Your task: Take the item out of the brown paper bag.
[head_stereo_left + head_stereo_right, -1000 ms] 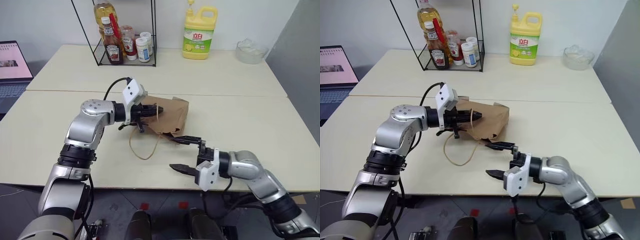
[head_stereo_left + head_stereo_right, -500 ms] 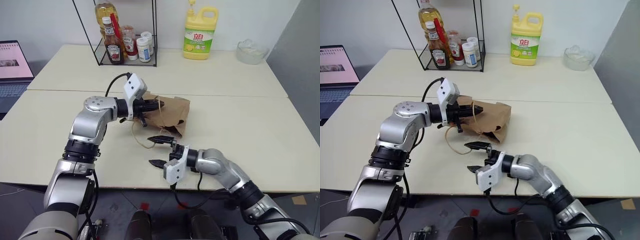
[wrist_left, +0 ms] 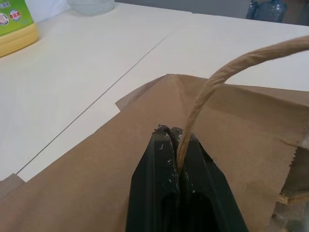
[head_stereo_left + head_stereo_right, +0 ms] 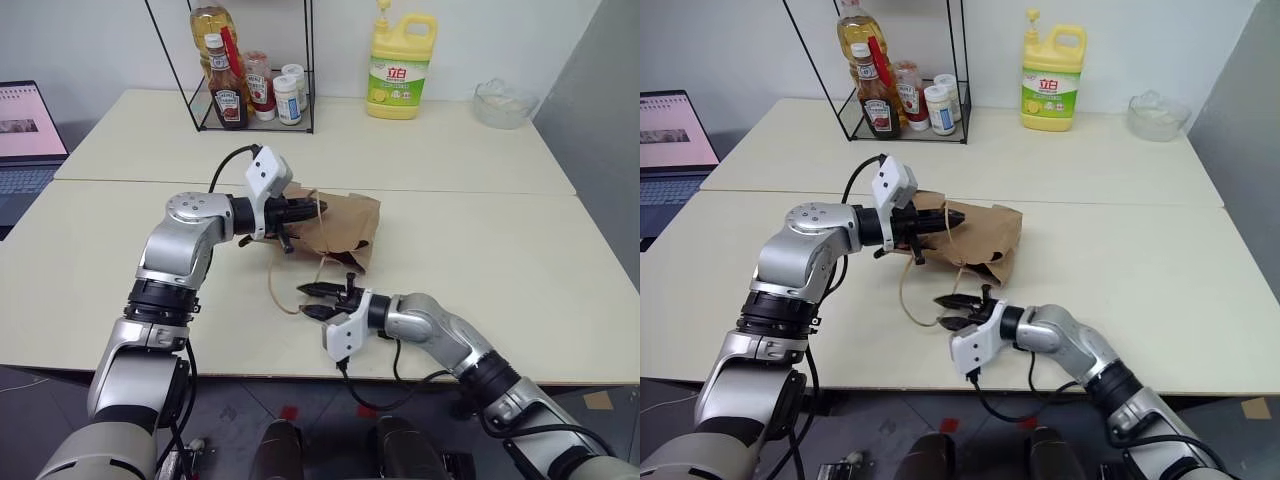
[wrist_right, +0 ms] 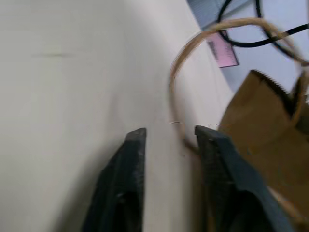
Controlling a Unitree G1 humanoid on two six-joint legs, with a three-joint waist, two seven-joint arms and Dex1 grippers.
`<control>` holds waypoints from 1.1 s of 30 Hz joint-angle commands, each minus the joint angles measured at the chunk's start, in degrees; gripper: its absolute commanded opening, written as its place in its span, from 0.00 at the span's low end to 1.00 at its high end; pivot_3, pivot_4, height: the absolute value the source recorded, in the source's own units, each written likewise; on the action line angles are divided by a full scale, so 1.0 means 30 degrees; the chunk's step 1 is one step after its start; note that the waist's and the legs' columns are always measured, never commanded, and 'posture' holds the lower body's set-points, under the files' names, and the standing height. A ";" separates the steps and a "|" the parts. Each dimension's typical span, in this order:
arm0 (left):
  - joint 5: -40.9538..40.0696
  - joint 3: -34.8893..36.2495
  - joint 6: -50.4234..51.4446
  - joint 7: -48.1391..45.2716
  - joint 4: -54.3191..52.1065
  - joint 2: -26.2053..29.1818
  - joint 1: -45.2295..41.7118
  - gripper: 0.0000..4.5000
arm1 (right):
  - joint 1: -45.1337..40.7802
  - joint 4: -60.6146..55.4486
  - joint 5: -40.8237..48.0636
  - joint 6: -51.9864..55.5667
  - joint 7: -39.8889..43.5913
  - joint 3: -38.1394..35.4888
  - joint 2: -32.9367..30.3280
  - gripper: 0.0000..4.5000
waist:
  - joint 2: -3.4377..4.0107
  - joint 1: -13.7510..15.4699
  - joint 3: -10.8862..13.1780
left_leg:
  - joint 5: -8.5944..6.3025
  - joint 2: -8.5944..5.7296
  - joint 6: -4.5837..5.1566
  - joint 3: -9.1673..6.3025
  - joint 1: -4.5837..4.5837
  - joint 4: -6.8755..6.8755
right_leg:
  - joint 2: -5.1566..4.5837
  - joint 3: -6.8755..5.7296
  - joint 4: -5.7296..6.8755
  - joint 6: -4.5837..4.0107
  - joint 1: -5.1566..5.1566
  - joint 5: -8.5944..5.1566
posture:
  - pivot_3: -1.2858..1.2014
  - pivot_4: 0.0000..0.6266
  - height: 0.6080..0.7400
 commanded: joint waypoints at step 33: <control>0.0644 0.1699 -0.2297 0.2941 0.4334 -0.0410 -0.5057 0.00 | 0.1015 -0.0890 0.1371 -0.0413 0.5117 0.0676 -0.5968 0.01 | -0.0024 0.0319 -0.0014 | -0.0019 -0.0035 0.0032 -0.0004 0.0139 -0.0017 | -0.0023 -0.0008 -0.0058 0.0004 0.0170 -0.0002 | 0.52 0.24 1.00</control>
